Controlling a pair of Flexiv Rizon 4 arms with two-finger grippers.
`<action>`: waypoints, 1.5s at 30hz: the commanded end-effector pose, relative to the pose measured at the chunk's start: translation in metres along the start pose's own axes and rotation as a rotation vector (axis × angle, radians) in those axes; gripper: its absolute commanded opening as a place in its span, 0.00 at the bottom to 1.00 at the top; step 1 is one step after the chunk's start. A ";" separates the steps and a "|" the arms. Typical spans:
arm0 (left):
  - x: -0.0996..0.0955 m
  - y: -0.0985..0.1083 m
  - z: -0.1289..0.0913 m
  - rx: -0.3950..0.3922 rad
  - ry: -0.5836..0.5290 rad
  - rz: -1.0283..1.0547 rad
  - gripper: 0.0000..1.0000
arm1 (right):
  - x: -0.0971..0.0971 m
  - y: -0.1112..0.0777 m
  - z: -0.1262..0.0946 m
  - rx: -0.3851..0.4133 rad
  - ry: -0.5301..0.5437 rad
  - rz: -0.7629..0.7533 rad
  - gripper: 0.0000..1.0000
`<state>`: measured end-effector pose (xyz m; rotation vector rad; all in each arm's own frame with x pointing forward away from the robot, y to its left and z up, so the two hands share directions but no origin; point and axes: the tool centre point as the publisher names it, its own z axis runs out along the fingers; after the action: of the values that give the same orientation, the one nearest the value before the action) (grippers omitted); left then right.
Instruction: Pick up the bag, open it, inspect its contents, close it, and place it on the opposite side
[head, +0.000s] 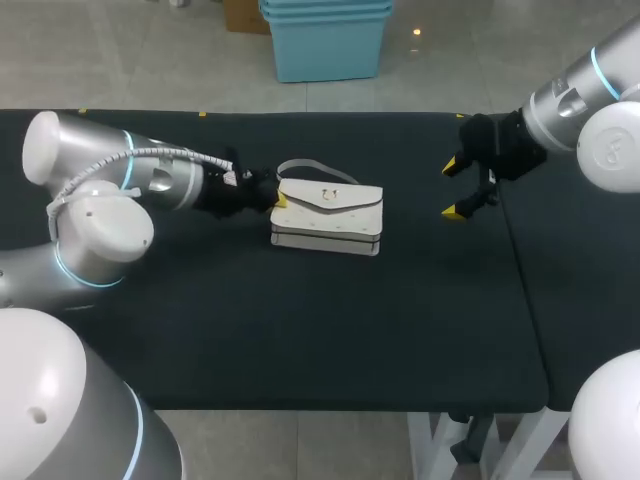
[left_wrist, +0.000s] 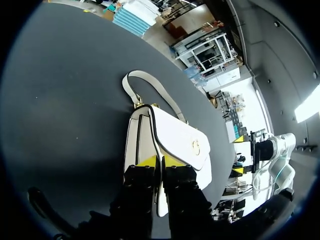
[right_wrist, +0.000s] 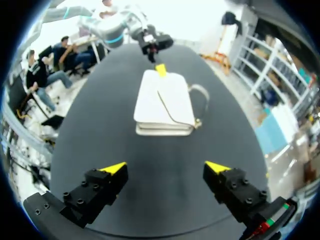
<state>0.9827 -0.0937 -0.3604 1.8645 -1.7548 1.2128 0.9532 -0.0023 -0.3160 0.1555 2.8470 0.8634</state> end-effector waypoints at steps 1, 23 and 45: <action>0.003 0.001 0.013 0.018 -0.002 -0.020 0.00 | 0.000 0.000 0.001 0.000 0.000 0.000 1.00; 0.029 0.003 0.053 0.045 0.022 -0.065 0.00 | 0.000 0.000 0.001 0.000 0.000 0.000 1.00; 0.047 -0.016 -0.034 -0.024 -0.016 0.018 1.00 | -0.004 0.032 -0.019 0.161 -0.112 -0.075 1.00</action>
<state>0.9855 -0.1169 -0.3267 1.8495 -1.7434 1.2624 0.9633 0.0043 -0.2870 0.0869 2.8111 0.7004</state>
